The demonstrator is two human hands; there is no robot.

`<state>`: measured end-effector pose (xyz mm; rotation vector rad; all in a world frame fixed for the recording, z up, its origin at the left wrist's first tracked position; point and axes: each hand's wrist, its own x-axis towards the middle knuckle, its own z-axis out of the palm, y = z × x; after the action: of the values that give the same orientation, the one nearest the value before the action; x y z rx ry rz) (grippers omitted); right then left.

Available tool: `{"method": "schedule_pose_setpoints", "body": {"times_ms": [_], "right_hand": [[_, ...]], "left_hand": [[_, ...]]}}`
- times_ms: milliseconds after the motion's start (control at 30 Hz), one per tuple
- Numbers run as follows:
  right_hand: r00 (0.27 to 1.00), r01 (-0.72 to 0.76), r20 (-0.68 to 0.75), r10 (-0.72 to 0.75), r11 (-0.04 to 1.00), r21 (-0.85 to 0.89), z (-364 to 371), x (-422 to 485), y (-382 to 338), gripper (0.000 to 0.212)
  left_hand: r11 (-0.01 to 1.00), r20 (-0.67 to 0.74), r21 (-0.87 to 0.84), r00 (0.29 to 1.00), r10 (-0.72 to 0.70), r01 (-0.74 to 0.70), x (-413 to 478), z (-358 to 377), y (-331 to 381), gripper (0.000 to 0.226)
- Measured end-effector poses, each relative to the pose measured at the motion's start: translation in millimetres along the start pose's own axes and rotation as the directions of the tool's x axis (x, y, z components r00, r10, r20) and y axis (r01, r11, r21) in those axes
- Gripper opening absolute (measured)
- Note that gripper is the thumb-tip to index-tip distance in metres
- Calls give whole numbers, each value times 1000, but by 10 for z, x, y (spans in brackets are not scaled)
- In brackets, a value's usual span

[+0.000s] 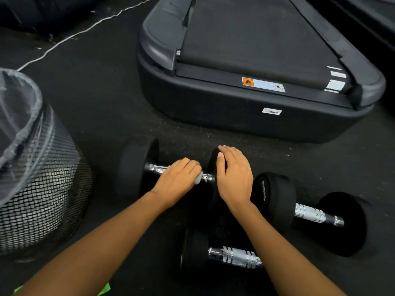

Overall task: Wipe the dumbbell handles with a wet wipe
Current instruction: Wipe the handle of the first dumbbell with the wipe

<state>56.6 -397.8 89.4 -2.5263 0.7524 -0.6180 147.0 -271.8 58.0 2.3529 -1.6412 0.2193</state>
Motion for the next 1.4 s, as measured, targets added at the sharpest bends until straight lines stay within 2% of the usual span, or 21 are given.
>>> {"method": "schedule_pose_setpoints", "body": {"times_ms": [133, 300, 433, 600, 700, 867, 933, 1033, 1133, 1200, 1333, 1400], "right_hand": [[1000, -9, 8, 9, 1000, 0, -6, 10, 9, 34], [1000, -14, -6, 14, 1000, 1, -15, -8, -7, 33], [1000, -12, -13, 12, 1000, 20, -19, -21, 1, 40], [1000, -8, -21, 8, 999, 34, -10, -9, -3, 44], [1000, -10, -23, 11, 999, 39, -1, 1, -7, 44], [1000, -18, -5, 18, 999, 31, -10, 3, 17, 35], [1000, -12, -6, 12, 1000, 23, -1, -6, 17, 38], [1000, -8, -13, 8, 999, 31, 2, -13, 4, 45], [1000, -2, -18, 3, 1000, 27, 4, -12, 1, 46], [1000, -3, -26, 3, 1000, 27, 9, -6, 7, 45], [1000, 1, -28, 0, 999, 33, 4, -12, 10, 45], [1000, 4, -31, -3, 1000, 29, 6, -17, 16, 44]], "left_hand": [[1000, 5, 6, 1000, 14, -14, -4, 4, -22, 24], [995, 42, -90, 998, 36, -33, 62, 11, 59, 34], [968, 202, -232, 978, -54, 101, 73, -1, -47, 42], [960, 340, -168, 927, -159, 226, 119, -81, -215, 38], [957, 336, -73, 911, -241, 280, 229, -34, -85, 38], [970, 334, -160, 935, -122, 184, 245, -23, 17, 38], [981, 362, -90, 923, -128, 172, 222, -61, -125, 36], [969, 430, 47, 871, -238, 242, 223, -98, -232, 35], [969, 470, 106, 848, -246, 223, 309, -97, -127, 35], [971, 471, 74, 850, -236, 228, 341, -63, -66, 36], [955, 471, -129, 864, -179, 268, 269, -38, -101, 38], [957, 482, -138, 861, -160, 255, 224, -56, -162, 39]]}}
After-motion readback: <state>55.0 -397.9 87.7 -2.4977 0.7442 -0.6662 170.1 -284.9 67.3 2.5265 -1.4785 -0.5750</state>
